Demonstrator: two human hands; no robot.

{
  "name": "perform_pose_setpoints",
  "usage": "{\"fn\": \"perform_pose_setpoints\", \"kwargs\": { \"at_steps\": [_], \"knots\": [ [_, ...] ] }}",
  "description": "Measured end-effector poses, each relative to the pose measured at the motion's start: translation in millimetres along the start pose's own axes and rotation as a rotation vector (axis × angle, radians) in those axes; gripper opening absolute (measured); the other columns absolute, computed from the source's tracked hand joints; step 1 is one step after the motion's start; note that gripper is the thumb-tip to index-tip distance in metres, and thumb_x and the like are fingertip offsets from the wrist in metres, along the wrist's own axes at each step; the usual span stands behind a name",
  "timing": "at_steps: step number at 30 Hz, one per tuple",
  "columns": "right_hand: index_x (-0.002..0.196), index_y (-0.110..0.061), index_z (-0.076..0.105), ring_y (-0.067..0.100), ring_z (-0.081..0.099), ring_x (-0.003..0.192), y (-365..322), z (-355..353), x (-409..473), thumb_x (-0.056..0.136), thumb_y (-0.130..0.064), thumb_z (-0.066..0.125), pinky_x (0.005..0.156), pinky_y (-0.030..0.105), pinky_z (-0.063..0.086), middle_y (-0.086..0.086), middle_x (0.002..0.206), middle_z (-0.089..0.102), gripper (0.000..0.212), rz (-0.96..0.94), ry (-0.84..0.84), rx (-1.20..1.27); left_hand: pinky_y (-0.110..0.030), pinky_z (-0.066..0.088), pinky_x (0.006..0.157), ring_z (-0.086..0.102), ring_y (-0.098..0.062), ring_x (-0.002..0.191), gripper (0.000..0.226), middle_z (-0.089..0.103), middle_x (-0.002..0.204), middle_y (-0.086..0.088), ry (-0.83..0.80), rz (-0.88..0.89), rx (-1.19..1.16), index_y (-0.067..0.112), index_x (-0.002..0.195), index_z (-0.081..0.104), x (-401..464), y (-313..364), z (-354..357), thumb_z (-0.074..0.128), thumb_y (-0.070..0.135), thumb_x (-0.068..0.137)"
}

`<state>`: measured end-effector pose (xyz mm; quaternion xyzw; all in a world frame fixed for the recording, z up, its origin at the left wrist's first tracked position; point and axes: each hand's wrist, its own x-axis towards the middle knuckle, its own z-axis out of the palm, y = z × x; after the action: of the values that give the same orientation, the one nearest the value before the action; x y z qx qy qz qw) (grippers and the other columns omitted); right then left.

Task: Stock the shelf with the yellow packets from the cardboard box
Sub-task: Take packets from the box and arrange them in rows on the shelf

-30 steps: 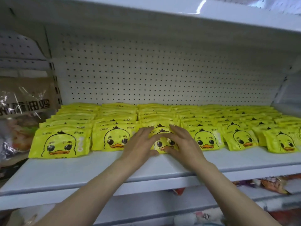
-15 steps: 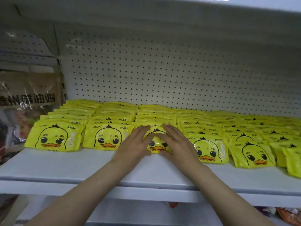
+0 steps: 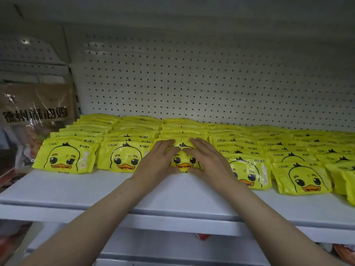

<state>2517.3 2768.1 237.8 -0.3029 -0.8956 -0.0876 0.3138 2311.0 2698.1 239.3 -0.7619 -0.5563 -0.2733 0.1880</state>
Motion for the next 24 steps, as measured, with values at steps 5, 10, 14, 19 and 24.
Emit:
{"fn": "perform_pose_setpoints", "kwargs": {
  "at_steps": [5,10,14,19,24],
  "knots": [
    [0.133,-0.03,0.057,0.021,0.039,0.14,-4,1,2,0.074,-0.032,0.083,0.102,0.037,0.047,-0.003,0.151,0.045,0.065,0.047,-0.005,-0.019,-0.041,0.057,0.078,0.05,-0.03,0.115,0.068,0.058,0.128,-0.012,0.003,0.005,0.002,0.016,0.12,0.057,5,-3,2,0.087,0.034,0.062],
    [0.131,-0.031,0.059,0.019,0.037,0.141,-14,-3,7,0.075,-0.035,0.082,0.102,0.036,0.045,-0.004,0.151,0.045,0.061,0.107,-0.025,-0.012,-0.038,0.056,0.077,0.058,-0.033,0.111,0.067,0.061,0.123,-0.013,-0.009,-0.002,0.014,0.013,0.115,0.062,8,-3,2,0.091,0.032,0.057],
    [0.129,-0.033,0.06,0.015,0.034,0.143,-20,-5,7,0.079,-0.037,0.078,0.104,0.034,0.042,-0.008,0.151,0.044,0.053,0.16,-0.015,-0.01,-0.041,0.056,0.078,0.053,-0.035,0.119,0.064,0.056,0.13,-0.013,-0.045,-0.006,-0.012,0.013,0.119,0.061,9,-5,0,0.087,0.029,0.063],
    [0.124,-0.028,0.063,0.02,0.043,0.138,-32,-3,9,0.077,-0.032,0.08,0.097,0.037,0.049,-0.003,0.145,0.052,0.05,0.193,0.017,-0.066,-0.044,0.053,0.087,0.041,-0.03,0.129,0.063,0.048,0.14,-0.009,-0.082,-0.035,-0.03,0.016,0.13,0.054,11,-4,-5,0.08,0.029,0.074],
    [0.126,-0.026,0.064,0.023,0.042,0.139,-30,-22,3,0.076,-0.035,0.081,0.106,0.034,0.04,0.003,0.146,0.051,0.053,0.183,0.011,-0.042,-0.039,0.046,0.097,0.031,-0.024,0.137,0.066,0.038,0.148,-0.004,-0.112,-0.082,-0.049,0.017,0.136,0.048,15,14,-13,0.074,0.039,0.08]
  ]
}}
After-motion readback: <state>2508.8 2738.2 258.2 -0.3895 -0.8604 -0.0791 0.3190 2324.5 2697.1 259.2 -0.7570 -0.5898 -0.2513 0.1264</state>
